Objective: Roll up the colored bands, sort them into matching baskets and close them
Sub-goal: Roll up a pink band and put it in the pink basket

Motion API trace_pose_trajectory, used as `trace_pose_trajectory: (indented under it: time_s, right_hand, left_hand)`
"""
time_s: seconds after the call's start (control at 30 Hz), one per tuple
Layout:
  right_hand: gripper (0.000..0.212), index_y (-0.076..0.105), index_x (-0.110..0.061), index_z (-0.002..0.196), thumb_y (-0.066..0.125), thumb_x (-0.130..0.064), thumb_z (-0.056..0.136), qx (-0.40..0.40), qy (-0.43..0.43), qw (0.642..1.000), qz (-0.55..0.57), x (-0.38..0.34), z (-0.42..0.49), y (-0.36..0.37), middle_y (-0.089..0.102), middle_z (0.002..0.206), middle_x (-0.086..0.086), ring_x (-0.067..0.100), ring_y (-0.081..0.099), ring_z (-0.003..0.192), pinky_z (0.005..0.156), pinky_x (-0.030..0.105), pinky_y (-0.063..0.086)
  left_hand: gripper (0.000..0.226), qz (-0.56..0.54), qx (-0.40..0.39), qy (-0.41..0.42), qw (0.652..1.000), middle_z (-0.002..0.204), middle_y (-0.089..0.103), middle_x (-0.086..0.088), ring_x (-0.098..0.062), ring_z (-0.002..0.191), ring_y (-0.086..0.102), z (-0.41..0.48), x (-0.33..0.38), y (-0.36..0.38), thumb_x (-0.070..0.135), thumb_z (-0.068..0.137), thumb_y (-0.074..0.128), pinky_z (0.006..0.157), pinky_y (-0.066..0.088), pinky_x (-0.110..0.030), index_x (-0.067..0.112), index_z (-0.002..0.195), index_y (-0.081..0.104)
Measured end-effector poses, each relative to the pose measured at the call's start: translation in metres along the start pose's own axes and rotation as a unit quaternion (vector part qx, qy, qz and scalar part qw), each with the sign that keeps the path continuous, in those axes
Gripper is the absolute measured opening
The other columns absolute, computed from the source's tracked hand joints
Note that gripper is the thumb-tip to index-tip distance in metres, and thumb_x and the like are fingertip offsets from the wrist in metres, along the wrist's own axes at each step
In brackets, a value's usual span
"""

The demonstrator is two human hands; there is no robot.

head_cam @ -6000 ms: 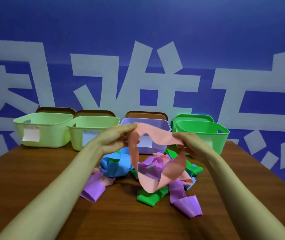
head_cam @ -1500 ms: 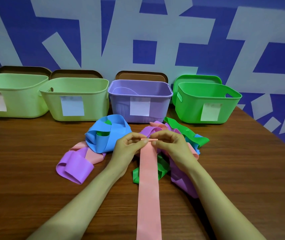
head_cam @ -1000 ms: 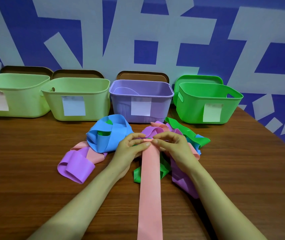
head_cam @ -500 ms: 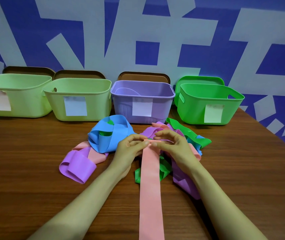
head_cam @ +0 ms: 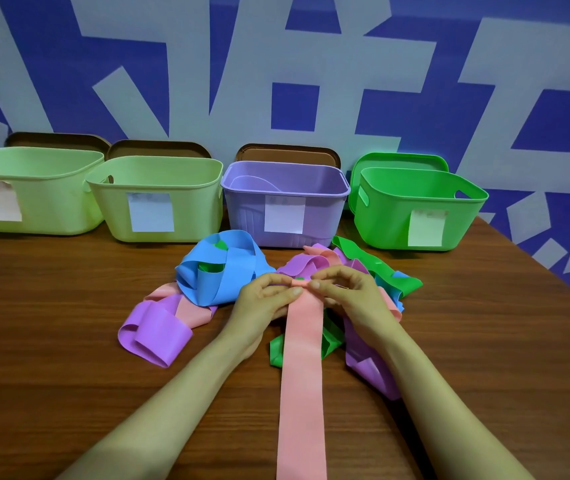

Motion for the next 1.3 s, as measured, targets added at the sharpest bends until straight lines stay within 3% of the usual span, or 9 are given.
trace_pose_trajectory:
  time_s: [0.17,0.3,0.43,0.53,0.73,0.9,1.03,1.17,1.3]
  right_hand:
    - [0.016,0.067,-0.007,0.087,0.073,0.004,0.076,0.001,-0.018,1.000,-0.007,-0.004,-0.002,0.000,0.069,0.079,0.002,0.006,0.065,0.071,0.062,0.016,0.052]
    - [0.025,0.066,-0.005,0.091,0.075,0.008,0.071,-0.009,-0.030,0.999,-0.017,-0.006,-0.001,0.001,0.070,0.097,0.011,0.014,0.068,0.084,0.074,0.020,0.055]
    - [0.030,0.066,-0.009,0.088,0.076,0.011,0.067,-0.014,-0.042,0.999,-0.027,-0.007,0.000,0.003,0.069,0.101,0.011,0.012,0.069,0.083,0.074,0.019,0.054]
    - [0.031,0.067,-0.010,0.090,0.078,0.008,0.068,-0.029,-0.034,0.999,-0.029,-0.006,-0.001,0.006,0.066,0.114,0.008,0.015,0.068,0.088,0.075,0.024,0.055]
    - [0.014,0.071,-0.022,0.087,0.068,-0.034,0.081,-0.027,0.004,0.999,-0.033,-0.002,-0.003,0.009,0.068,0.087,-0.003,0.011,0.064,0.083,0.075,0.027,0.054]
    - [0.012,0.068,-0.015,0.089,0.059,-0.022,0.093,-0.041,0.031,0.997,-0.056,0.001,-0.003,0.010,0.064,0.072,-0.005,0.002,0.059,0.066,0.062,0.016,0.050]
    - [0.007,0.069,-0.011,0.090,0.062,-0.014,0.090,-0.031,0.000,0.999,-0.039,0.000,-0.002,0.007,0.062,0.080,0.002,0.007,0.054,0.071,0.061,0.015,0.047]
    - [0.006,0.070,-0.011,0.090,0.068,-0.009,0.085,-0.020,-0.014,1.000,0.000,-0.003,-0.002,0.004,0.063,0.109,0.001,0.004,0.060,0.072,0.059,0.015,0.048]
    - [0.012,0.073,-0.015,0.086,0.073,-0.005,0.079,-0.024,-0.028,0.999,-0.013,-0.004,0.000,0.003,0.061,0.126,0.001,0.016,0.063,0.086,0.067,0.024,0.051]
  left_hand:
    - [0.023,0.013,-0.014,0.004,1.000,0.103,0.072,-0.009,-0.020,0.097,0.069,0.000,0.002,0.001,0.008,0.083,0.068,0.086,0.055,-0.034,0.009,0.105,0.062]
    - [0.015,-0.011,0.003,0.010,1.000,0.094,0.074,-0.005,-0.017,0.092,0.070,0.000,0.003,0.001,0.011,0.084,0.068,0.084,0.055,-0.032,0.007,0.098,0.064]
    - [0.010,-0.005,0.016,0.024,1.000,0.089,0.073,-0.007,-0.016,0.085,0.069,0.000,0.003,0.000,0.009,0.082,0.070,0.074,0.056,-0.024,0.008,0.091,0.066]
    - [0.011,0.005,0.021,0.039,0.999,0.090,0.073,-0.009,-0.019,0.086,0.068,0.001,0.004,-0.003,0.008,0.081,0.071,0.077,0.055,-0.030,0.008,0.091,0.066]
    - [0.015,0.008,0.023,0.085,0.996,0.088,0.073,-0.001,-0.014,0.088,0.068,-0.001,0.011,-0.005,-0.001,0.081,0.068,0.073,0.052,-0.022,0.010,0.090,0.064]
    - [0.024,0.015,0.011,0.103,0.994,0.098,0.070,-0.003,-0.012,0.093,0.067,-0.002,0.014,-0.005,-0.005,0.079,0.067,0.073,0.051,-0.019,0.014,0.094,0.063]
    - [0.022,0.039,0.015,0.089,0.995,0.100,0.068,-0.001,-0.007,0.090,0.067,-0.002,0.011,-0.003,0.002,0.082,0.068,0.072,0.053,-0.020,0.013,0.101,0.062]
    - [0.019,0.044,0.006,0.036,0.998,0.100,0.071,-0.009,-0.020,0.097,0.067,-0.001,0.004,-0.001,0.012,0.083,0.069,0.082,0.054,-0.032,0.012,0.102,0.063]
    - [0.023,0.008,-0.001,0.022,1.000,0.099,0.072,-0.008,-0.018,0.096,0.068,-0.002,0.005,0.001,0.021,0.085,0.067,0.085,0.054,-0.034,0.007,0.103,0.063]
Point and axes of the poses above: each hand's wrist, its own z-axis towards the middle knuckle, its own y-axis out of the palm, x = y × z, the point moved 6 cm from there along z, towards the middle knuckle
